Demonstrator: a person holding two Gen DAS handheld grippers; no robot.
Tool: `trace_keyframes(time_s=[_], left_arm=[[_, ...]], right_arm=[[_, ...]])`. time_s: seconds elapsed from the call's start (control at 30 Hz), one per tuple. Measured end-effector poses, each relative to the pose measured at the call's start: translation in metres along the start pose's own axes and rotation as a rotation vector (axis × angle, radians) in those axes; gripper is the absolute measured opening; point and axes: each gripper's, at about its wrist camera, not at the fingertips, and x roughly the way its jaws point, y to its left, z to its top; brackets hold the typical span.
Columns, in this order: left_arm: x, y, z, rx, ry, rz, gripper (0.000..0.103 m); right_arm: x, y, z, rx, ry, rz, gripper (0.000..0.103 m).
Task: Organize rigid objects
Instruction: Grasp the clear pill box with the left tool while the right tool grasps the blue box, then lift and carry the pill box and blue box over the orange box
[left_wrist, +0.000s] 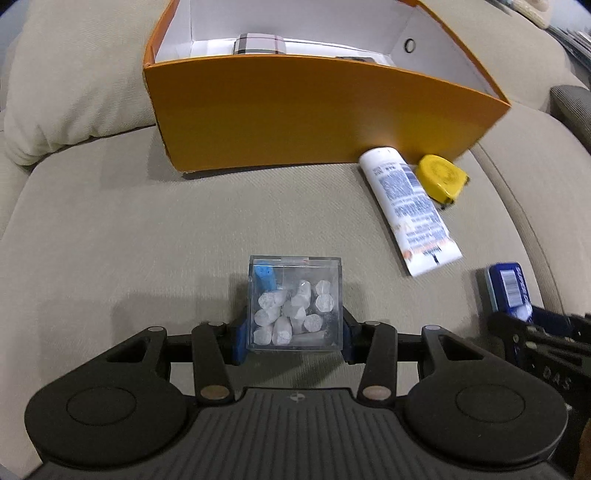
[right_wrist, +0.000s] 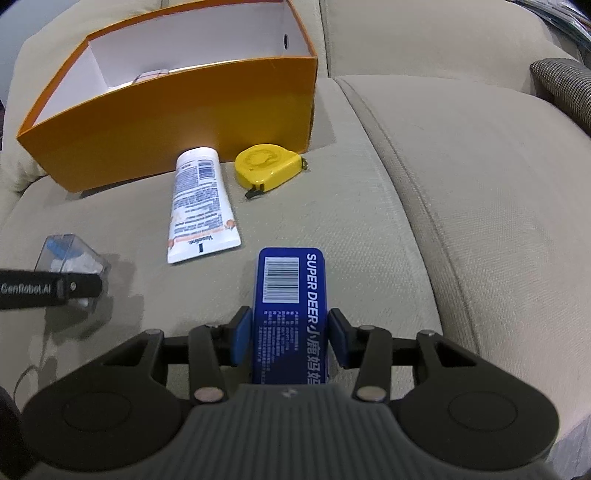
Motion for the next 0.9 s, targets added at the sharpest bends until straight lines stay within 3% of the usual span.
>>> trace_keyframes(time_s=[0.9], left_arm=[[-0.07,-0.031,-0.03,0.086,-0.085,0.001,0.052]], right_arm=[[-0.045,0.003,-0.023,0.007,-0.036,0.041,0.046]])
